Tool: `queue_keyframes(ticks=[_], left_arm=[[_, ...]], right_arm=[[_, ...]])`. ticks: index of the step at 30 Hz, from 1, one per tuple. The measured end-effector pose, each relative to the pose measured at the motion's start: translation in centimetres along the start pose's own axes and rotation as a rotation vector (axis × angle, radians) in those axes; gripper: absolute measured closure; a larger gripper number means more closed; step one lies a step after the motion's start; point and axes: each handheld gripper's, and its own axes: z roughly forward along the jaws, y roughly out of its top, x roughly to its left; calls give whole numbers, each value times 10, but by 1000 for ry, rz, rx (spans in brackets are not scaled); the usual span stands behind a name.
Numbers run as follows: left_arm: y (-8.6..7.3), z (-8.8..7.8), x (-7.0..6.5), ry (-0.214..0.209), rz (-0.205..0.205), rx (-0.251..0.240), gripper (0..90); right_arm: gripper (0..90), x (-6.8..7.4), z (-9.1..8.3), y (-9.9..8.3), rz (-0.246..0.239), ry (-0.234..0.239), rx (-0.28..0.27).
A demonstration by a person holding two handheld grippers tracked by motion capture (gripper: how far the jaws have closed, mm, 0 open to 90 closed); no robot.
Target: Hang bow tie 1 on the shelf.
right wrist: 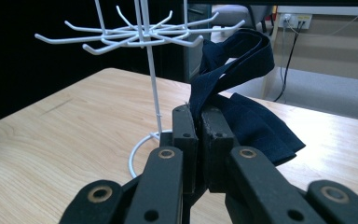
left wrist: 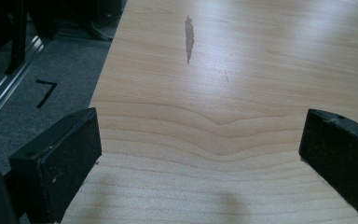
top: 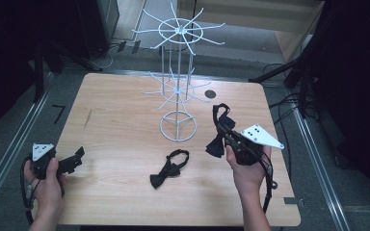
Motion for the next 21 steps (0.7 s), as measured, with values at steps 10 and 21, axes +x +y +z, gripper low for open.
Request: queue_keyframes(ticks=[10, 21], left_arm=[[0, 0, 0, 0, 0, 1, 0], [0, 0, 0, -1, 0, 0, 0]], right_arm=[[873, 2, 2, 10, -6, 10, -13], [873, 7, 11, 21, -12, 22, -18]])
